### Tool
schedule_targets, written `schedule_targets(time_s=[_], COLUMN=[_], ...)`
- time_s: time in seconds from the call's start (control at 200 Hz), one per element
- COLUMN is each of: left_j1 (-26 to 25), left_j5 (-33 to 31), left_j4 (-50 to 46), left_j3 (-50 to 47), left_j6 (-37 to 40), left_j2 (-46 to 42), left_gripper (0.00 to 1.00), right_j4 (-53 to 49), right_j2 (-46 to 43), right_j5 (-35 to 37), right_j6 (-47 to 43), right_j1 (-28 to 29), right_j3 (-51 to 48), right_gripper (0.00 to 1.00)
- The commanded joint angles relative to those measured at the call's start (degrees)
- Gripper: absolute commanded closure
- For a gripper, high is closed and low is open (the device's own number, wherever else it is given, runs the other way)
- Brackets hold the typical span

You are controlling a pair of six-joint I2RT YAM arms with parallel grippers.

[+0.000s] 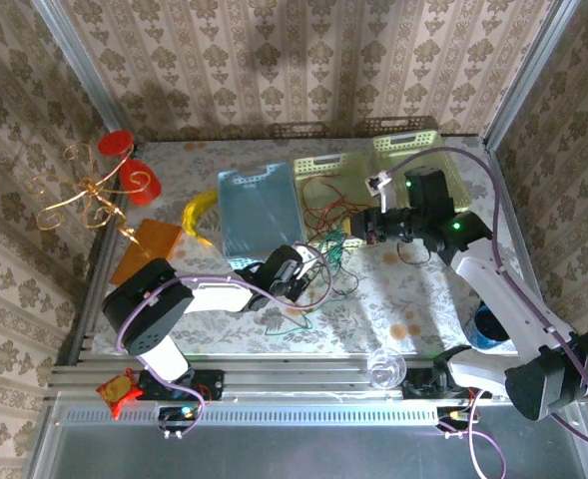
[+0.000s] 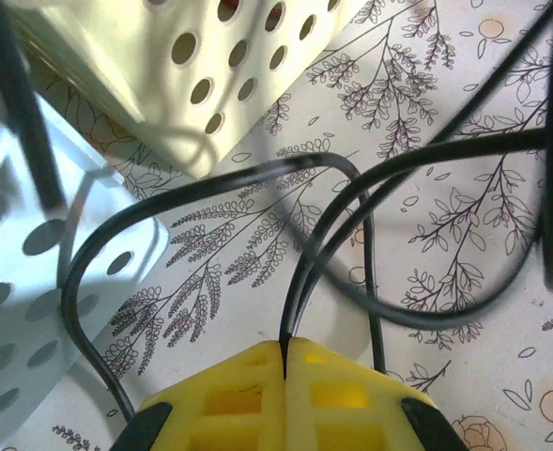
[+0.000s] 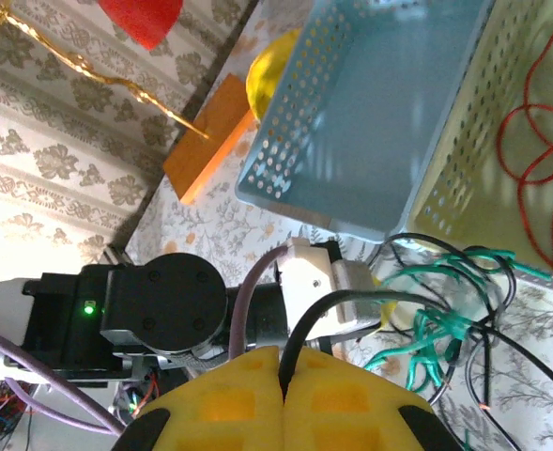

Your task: Untangle the cables

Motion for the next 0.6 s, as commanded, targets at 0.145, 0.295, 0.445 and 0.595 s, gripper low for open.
schedule_targets(time_s=[0.145, 0.295, 0.445, 0.595], left_j1=[0.8, 0.9, 1.4, 3.5], left_j5=[0.9, 0.9, 2.5, 5.7], left_j4=[-2.2, -1.7, -0.2, -0.8], left_j3=[-4.0, -6.2, -8.9, -9.4], left_j6=[-2.5, -2.8, -2.3, -2.5], left_j2=[-3.1, -6.4, -13.8, -22.9], left_gripper=[1.0, 1.0, 0.75, 0.41], right_j4=[-5.6, -7.1, -13.0, -15.5], right_j2=[-4.9, -5.4, -5.9, -5.3], right_j5=[-3.8, -8.7, -9.1, -13.2], right_j6=[-3.2, -3.7, -8.1, -8.1], right_j1=[-5.4, -7.4, -7.9, -7.5], right_j3=[5.4, 6.7, 7.2, 4.7], right_gripper=[1.0, 1.0, 1.0, 1.0])
